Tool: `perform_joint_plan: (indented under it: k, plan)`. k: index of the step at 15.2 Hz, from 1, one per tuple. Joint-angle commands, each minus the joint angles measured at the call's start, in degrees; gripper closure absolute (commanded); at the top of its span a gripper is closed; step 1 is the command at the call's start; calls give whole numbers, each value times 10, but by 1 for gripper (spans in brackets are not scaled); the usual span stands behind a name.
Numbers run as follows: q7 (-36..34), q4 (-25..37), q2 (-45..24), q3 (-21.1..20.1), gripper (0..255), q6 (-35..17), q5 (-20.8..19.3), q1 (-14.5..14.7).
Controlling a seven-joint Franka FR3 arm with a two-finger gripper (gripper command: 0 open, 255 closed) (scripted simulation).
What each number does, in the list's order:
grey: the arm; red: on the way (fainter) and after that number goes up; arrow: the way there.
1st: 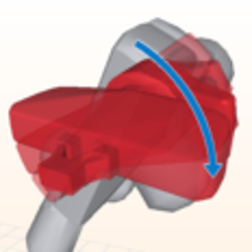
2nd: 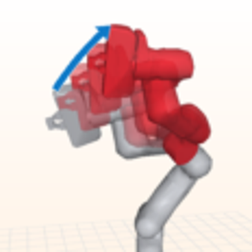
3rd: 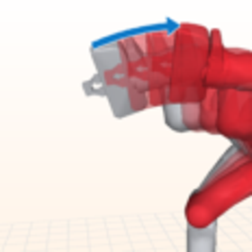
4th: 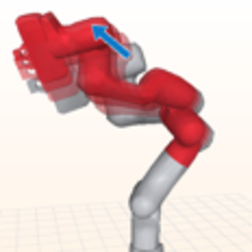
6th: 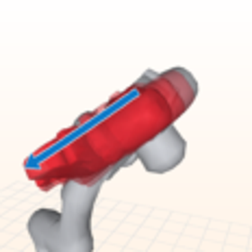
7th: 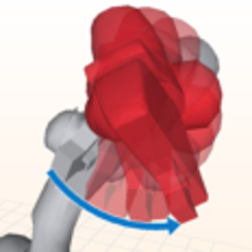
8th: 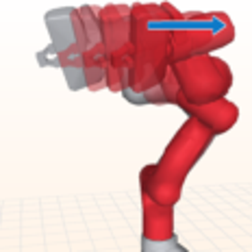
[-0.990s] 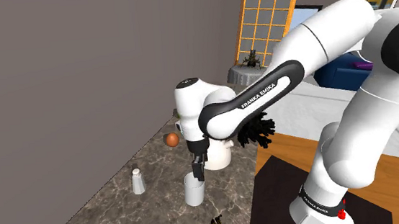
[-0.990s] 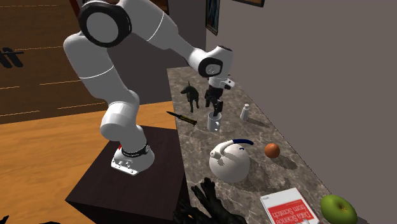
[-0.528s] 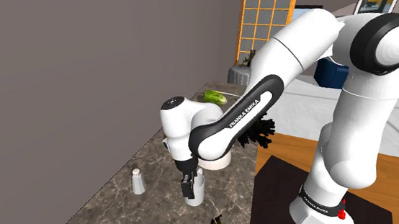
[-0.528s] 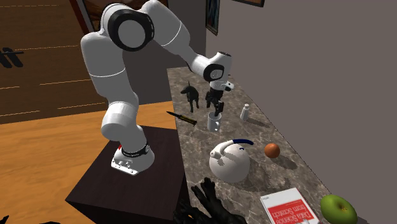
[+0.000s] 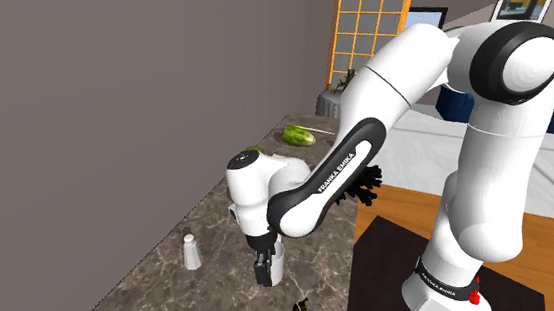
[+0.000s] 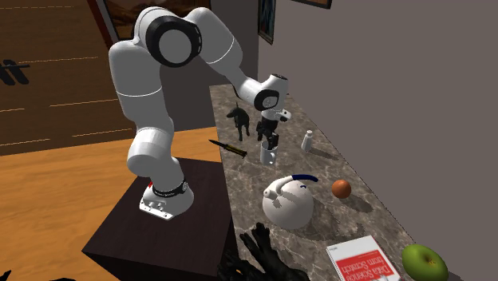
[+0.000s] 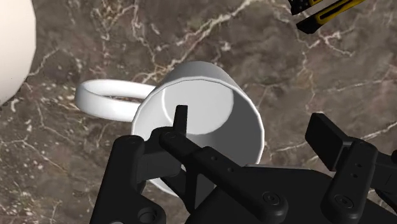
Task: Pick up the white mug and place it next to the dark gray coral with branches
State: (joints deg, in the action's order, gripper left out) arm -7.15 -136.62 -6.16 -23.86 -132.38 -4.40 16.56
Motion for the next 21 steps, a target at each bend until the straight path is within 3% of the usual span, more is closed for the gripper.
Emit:
perform_joint_plan:
  k: [1,5,6,15,21]
  plan:
    - [0,0,-1,0,0,-1,-1,0]
    - [0,0,-1,0,0,-1,-1,0]
    - [0,0,-1,0,255,-1,-1,0]
    - [0,0,-1,0,255,-1,-1,0]
    - [17,10,39,-3,255,44,23,-2]
